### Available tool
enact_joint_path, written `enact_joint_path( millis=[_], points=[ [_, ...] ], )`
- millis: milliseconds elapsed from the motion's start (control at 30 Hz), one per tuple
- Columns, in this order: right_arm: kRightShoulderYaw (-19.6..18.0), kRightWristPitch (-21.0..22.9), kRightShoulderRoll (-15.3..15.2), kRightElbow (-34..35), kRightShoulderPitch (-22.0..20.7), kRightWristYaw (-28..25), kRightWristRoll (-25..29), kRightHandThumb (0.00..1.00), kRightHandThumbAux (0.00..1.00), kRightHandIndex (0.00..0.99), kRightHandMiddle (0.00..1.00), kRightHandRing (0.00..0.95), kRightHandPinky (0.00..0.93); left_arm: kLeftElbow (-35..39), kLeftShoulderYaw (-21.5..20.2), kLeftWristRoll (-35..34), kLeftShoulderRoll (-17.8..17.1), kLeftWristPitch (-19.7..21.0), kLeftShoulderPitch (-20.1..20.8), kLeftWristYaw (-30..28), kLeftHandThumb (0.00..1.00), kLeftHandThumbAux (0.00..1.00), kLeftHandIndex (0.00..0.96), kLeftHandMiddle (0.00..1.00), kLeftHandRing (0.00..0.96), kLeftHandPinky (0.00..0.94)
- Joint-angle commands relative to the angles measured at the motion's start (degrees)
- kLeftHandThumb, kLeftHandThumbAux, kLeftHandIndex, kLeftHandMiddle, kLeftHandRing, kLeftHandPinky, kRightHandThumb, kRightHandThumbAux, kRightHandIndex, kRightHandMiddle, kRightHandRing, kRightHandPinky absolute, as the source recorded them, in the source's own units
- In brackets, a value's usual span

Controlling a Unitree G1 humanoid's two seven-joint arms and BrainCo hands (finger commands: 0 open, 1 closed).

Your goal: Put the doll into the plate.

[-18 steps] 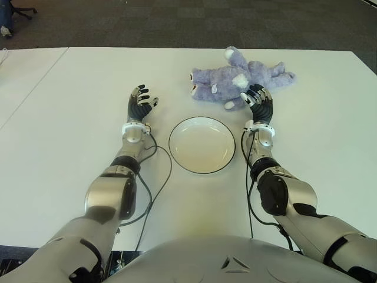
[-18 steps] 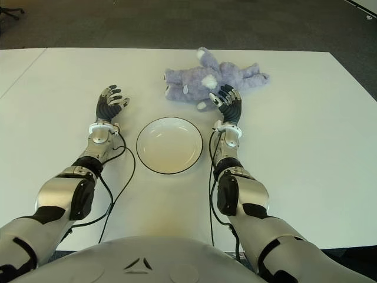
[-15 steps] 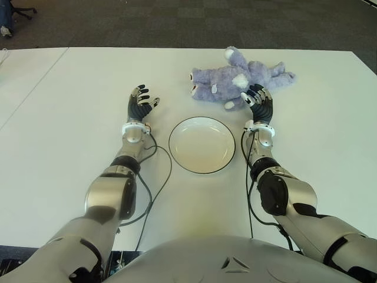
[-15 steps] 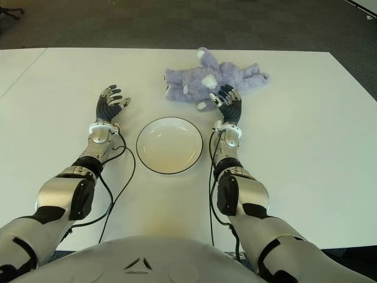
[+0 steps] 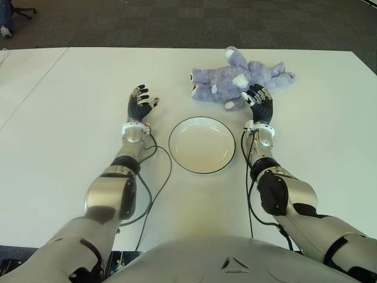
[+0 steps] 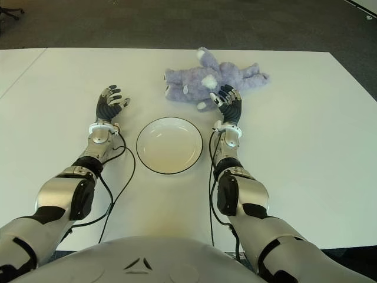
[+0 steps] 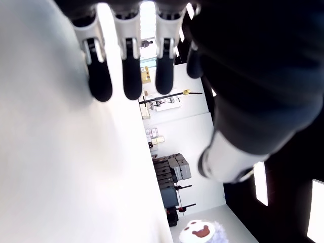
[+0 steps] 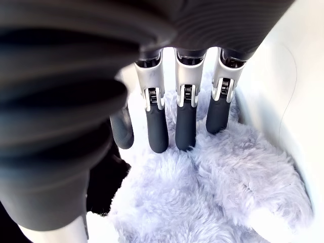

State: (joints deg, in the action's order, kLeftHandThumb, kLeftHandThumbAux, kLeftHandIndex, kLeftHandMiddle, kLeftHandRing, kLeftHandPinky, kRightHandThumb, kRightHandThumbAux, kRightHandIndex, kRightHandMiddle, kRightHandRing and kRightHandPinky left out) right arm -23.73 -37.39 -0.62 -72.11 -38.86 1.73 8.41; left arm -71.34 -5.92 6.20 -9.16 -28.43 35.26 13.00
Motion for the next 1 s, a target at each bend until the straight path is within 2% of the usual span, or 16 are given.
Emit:
enact_joint_path(
  millis=[33,167,267,367,567,800,867,1000],
  points=[
    [-0.38,13.44,1.81,-5.42,8.13,0.96,0.63,0.000,0.861,0.270,0.280,0.249,0.232,-5.39,0.00,0.17,2.33,4.75,-8.62,-1.48,0.241,0.816,0.164,0.219,0.246,0.281],
    [-0.26,13.55,1.73,-5.36,8.28,1.12,0.41,0.000,0.859,0.270,0.281,0.250,0.232,-5.27,0.06,0.16,2.55,4.66,-8.23,-1.57,0.271,0.809,0.158,0.221,0.248,0.294],
    [-0.24,15.31,1.70,-4.01,8.33,1.25,-0.31,0.000,0.856,0.259,0.276,0.246,0.221,-5.38,0.15,0.26,2.02,5.72,-7.07,-2.53,0.279,0.783,0.141,0.199,0.236,0.285],
    [0.09,16.65,1.54,-2.97,8.14,1.58,-1.17,0.000,0.858,0.243,0.256,0.239,0.236,-5.62,0.35,0.50,1.47,7.27,-5.31,-3.35,0.249,0.735,0.100,0.155,0.202,0.257],
    [0.88,17.25,1.23,-2.59,7.46,3.08,-2.76,0.012,0.851,0.232,0.242,0.237,0.248,-5.39,1.90,1.95,1.57,7.32,-2.70,-3.16,0.203,0.688,0.068,0.114,0.154,0.183],
    [1.85,16.96,1.30,-2.36,6.56,4.34,-4.38,0.022,0.822,0.220,0.226,0.229,0.237,-4.81,4.36,4.22,0.94,6.41,-0.14,-3.47,0.183,0.651,0.055,0.097,0.131,0.164],
    [2.08,16.96,1.27,-2.31,6.46,4.41,-4.75,0.022,0.803,0.214,0.223,0.224,0.243,-4.72,4.71,4.31,0.79,6.08,0.34,-3.90,0.185,0.650,0.056,0.106,0.151,0.224],
    [2.30,16.72,1.40,-2.26,6.35,4.58,-5.32,0.023,0.796,0.214,0.224,0.225,0.247,-4.56,5.20,4.52,0.62,5.57,1.03,-4.34,0.190,0.651,0.058,0.119,0.172,0.261]
  ],
)
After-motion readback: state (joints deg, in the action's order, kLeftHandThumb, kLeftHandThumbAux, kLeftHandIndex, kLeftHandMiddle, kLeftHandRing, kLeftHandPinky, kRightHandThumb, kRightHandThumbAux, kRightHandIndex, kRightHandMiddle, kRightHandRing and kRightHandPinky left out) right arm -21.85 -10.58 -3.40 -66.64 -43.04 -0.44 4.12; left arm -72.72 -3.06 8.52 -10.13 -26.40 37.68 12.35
